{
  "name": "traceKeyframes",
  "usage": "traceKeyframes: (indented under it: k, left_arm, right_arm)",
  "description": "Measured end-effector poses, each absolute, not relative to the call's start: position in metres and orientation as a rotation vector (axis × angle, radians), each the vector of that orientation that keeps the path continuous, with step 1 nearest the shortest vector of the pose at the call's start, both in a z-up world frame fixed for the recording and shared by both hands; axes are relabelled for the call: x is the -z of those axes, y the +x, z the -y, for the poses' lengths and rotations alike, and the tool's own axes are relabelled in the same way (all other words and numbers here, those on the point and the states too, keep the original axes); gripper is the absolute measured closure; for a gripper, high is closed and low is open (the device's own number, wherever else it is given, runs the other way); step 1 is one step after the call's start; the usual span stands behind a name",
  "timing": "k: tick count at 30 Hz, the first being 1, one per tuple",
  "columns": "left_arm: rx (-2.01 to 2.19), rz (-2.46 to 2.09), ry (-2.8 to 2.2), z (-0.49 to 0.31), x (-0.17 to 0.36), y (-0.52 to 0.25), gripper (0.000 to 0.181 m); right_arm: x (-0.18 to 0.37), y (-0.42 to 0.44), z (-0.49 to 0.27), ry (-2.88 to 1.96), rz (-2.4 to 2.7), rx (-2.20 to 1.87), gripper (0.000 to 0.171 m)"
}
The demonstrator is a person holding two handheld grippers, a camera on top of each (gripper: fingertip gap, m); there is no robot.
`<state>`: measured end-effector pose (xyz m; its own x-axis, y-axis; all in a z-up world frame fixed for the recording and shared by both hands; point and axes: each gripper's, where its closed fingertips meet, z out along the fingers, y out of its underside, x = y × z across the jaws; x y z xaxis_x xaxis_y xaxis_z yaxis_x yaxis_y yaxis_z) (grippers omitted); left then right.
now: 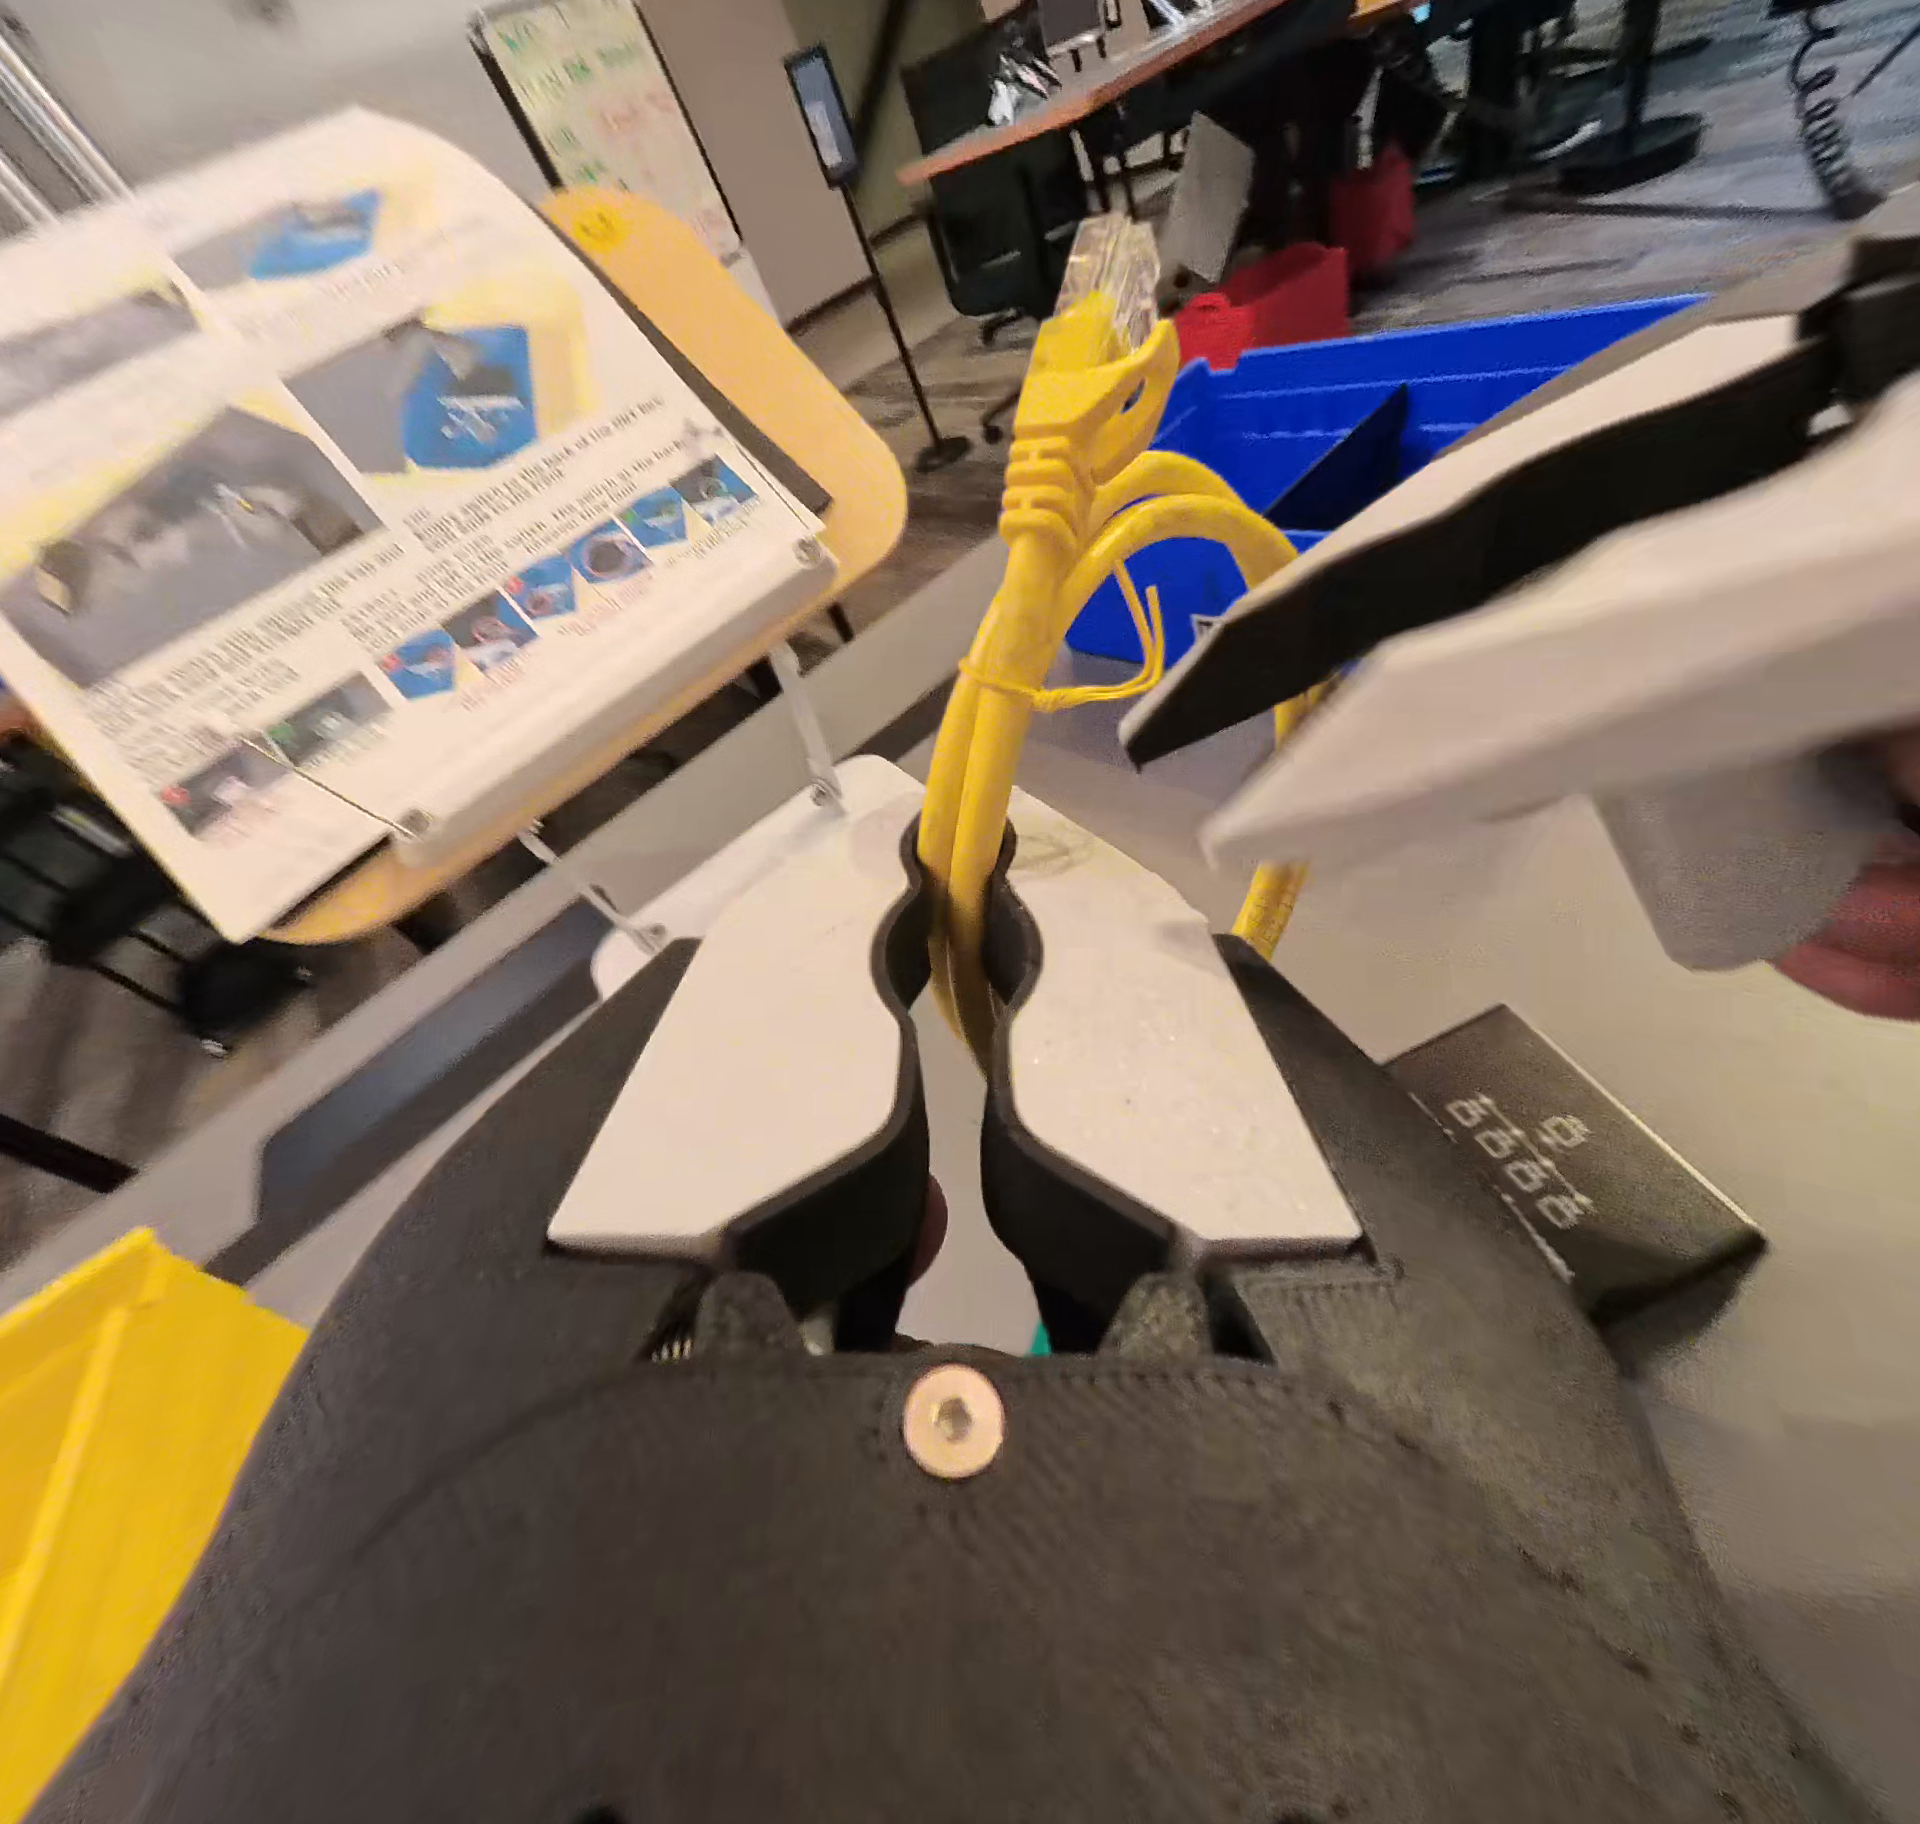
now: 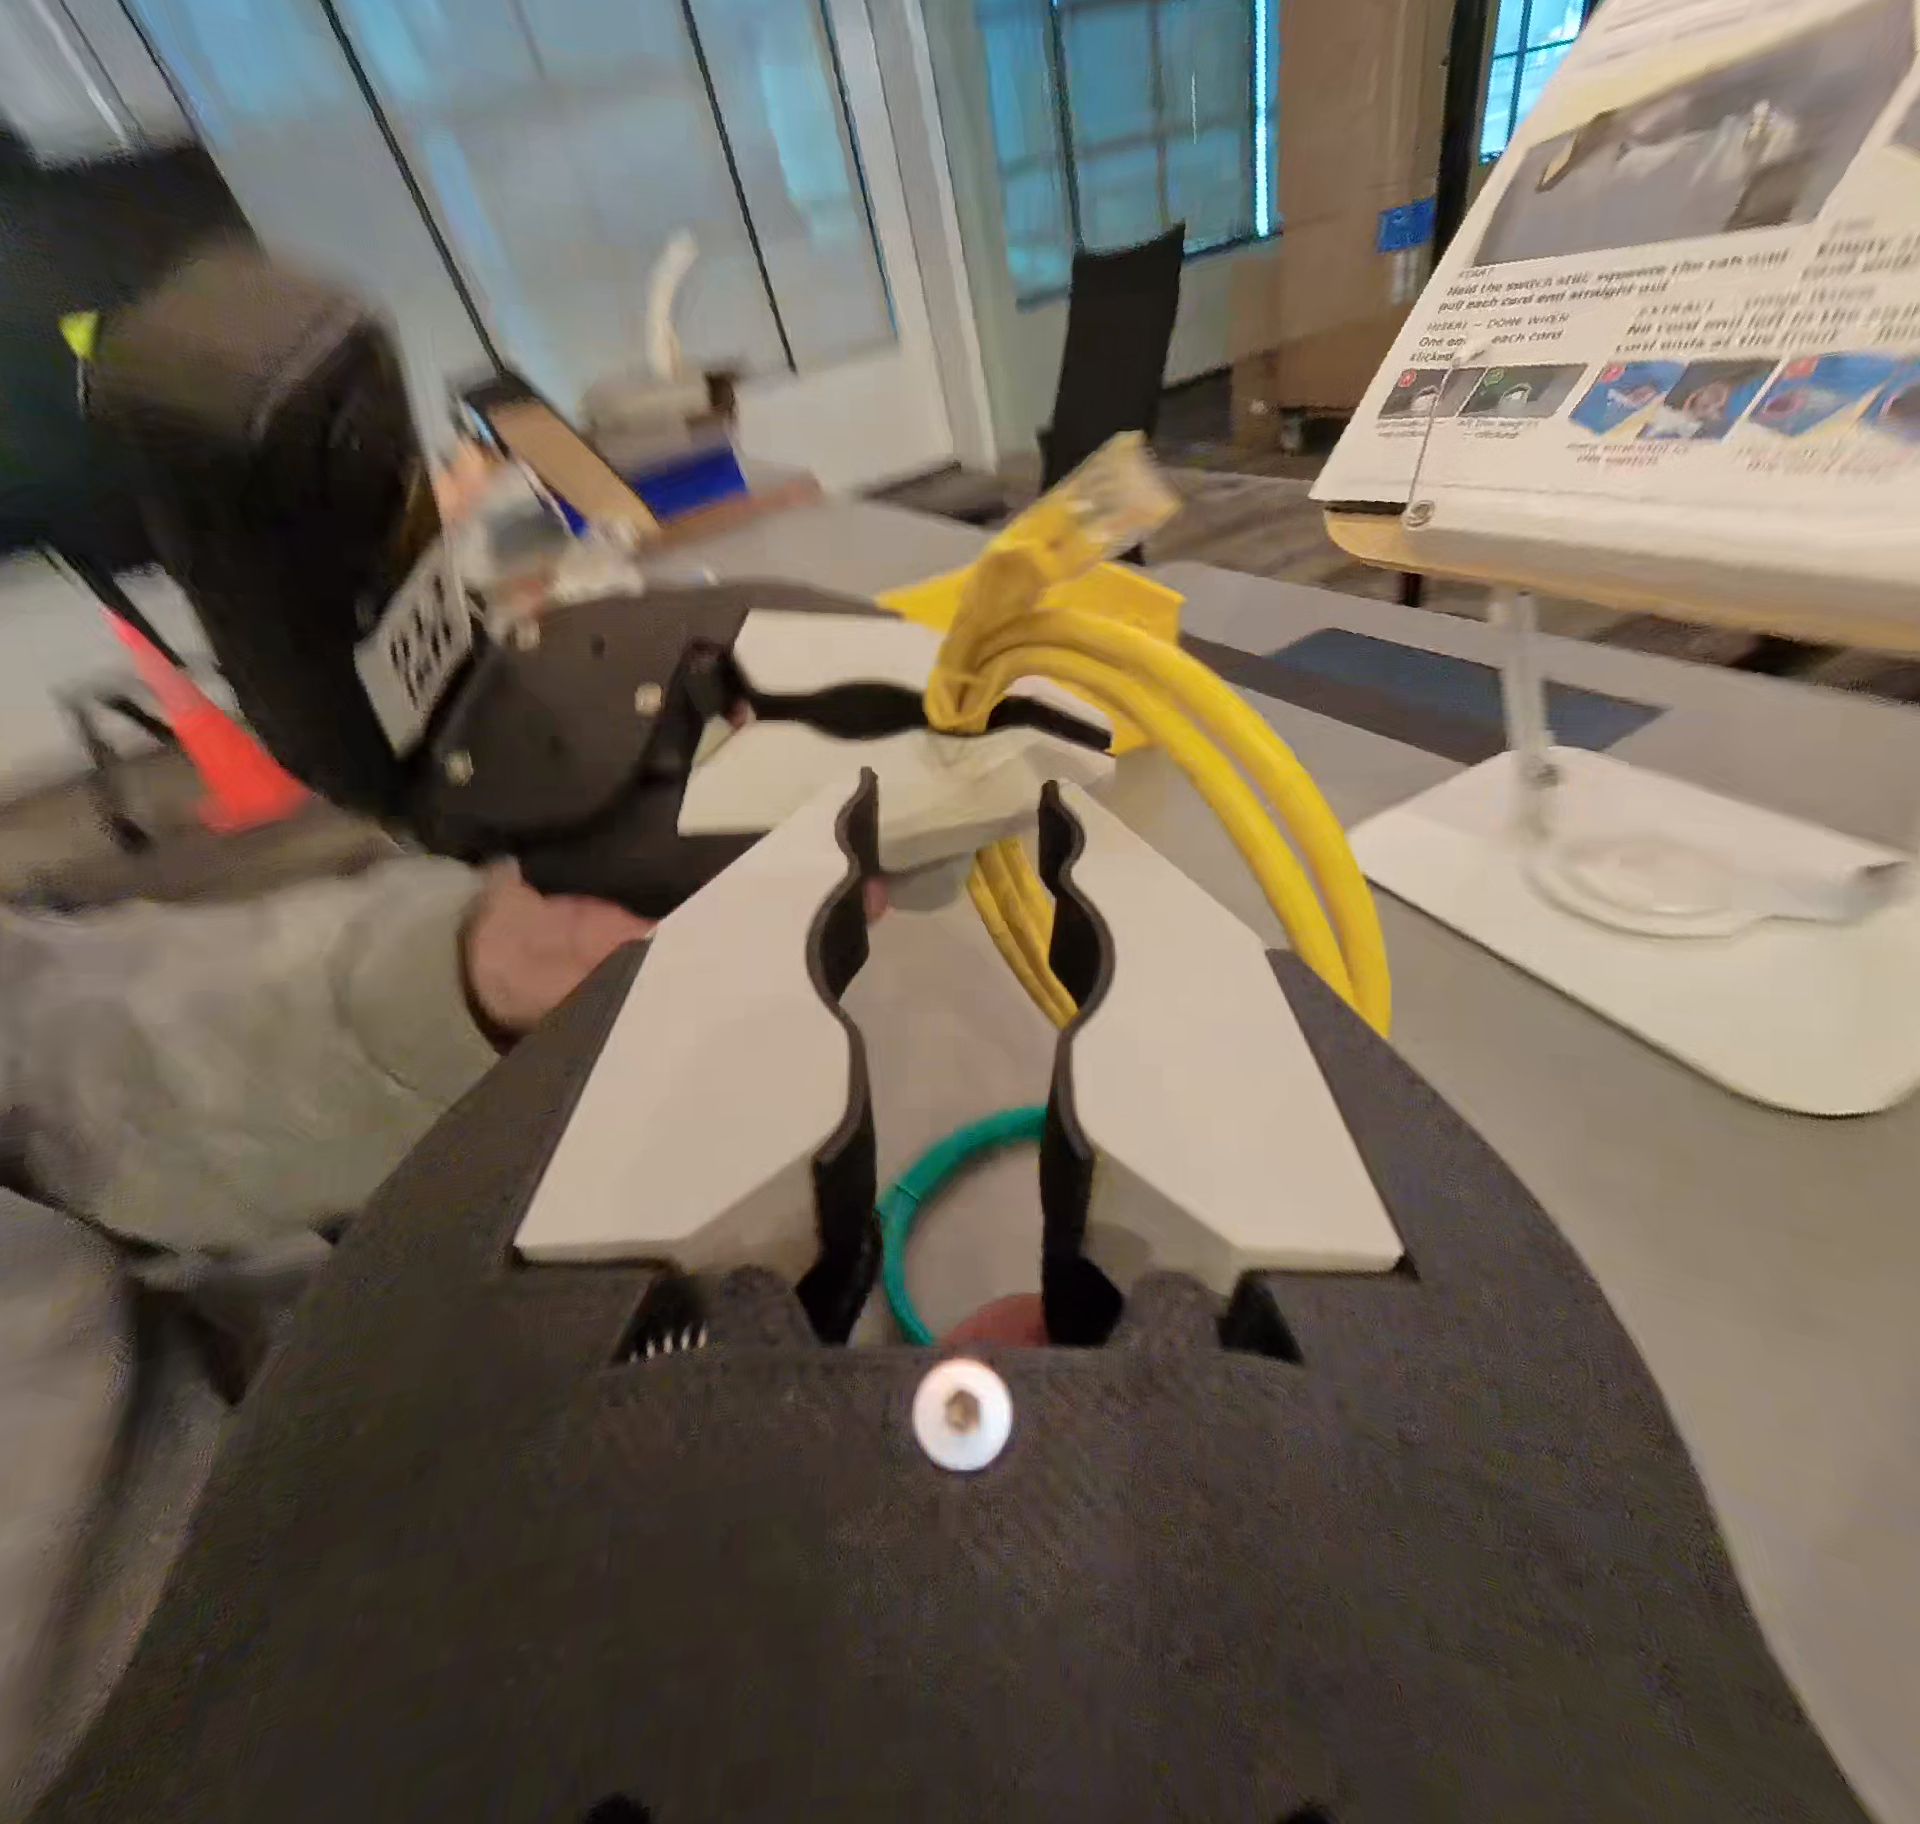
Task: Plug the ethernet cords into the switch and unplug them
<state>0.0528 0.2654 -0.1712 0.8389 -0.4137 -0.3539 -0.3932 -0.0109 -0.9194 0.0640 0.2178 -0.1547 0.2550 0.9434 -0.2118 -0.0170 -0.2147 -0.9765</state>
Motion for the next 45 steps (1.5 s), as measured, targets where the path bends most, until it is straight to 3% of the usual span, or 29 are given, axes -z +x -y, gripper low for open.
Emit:
traceKeyframes:
  k: [3,4,11,14,19,23,25,26,28,31,37,41,43,45]
  left_arm:
    - [-0.094,-0.671,-1.568,-0.265,0.165,0.053,0.176]
    - [-0.127,-0.679,-1.554,-0.265,0.164,0.053,0.176]
    - [-0.131,-0.669,-1.563,-0.265,0.161,0.056,0.176]
    - [-0.108,-0.686,-1.587,-0.263,0.159,0.059,0.175]
    - [0.081,-0.745,-1.722,-0.257,0.171,0.068,0.176]
    - [0.371,-0.746,-1.863,-0.244,0.19,0.079,0.176]
    - [0.357,-0.722,-1.847,-0.245,0.188,0.079,0.176]
    - [0.3,-0.686,-1.826,-0.25,0.184,0.073,0.176]
    - [0.181,-0.62,-1.765,-0.26,0.175,0.059,0.176]
    - [-0.005,-0.625,-1.65,-0.264,0.161,0.052,0.175]
    - [-0.277,-0.632,-1.412,-0.259,0.131,0.05,0.175]
    - [-0.37,-0.643,-1.343,-0.257,0.124,0.051,0.176]
    - [-0.397,-0.645,-1.323,-0.257,0.123,0.053,0.176]
    - [-0.385,-0.64,-1.333,-0.258,0.124,0.052,0.176]
  right_arm:
    - [0.143,0.064,-0.219,-1.464,0.803,-1.344,0.153]
    - [0.139,0.065,-0.219,-1.438,0.79,-1.329,0.164]
    - [0.129,0.067,-0.211,-1.321,0.863,-1.209,0.171]
    - [0.126,0.066,-0.206,-1.175,1.048,-0.76,0.171]
    - [0.133,0.059,-0.198,-0.627,1.457,0.341,0.171]
    - [0.144,0.06,-0.196,-0.362,1.67,0.558,0.171]
    - [0.144,0.063,-0.196,-0.418,1.676,0.47,0.171]
    - [0.143,0.065,-0.194,-0.478,1.661,0.377,0.162]
    - [0.134,0.067,-0.183,-0.673,1.559,0.06,0.161]
    - [0.13,0.067,-0.188,-1.091,1.313,-0.492,0.148]
    - [0.113,0.073,-0.2,-1.36,0.77,-1.51,0.155]
    - [0.116,0.06,-0.191,-1.396,0.768,-1.654,0.156]
    - [0.116,0.057,-0.189,-1.404,0.771,-1.689,0.171]
    - [0.115,0.057,-0.189,-1.401,0.764,-1.693,0.171]
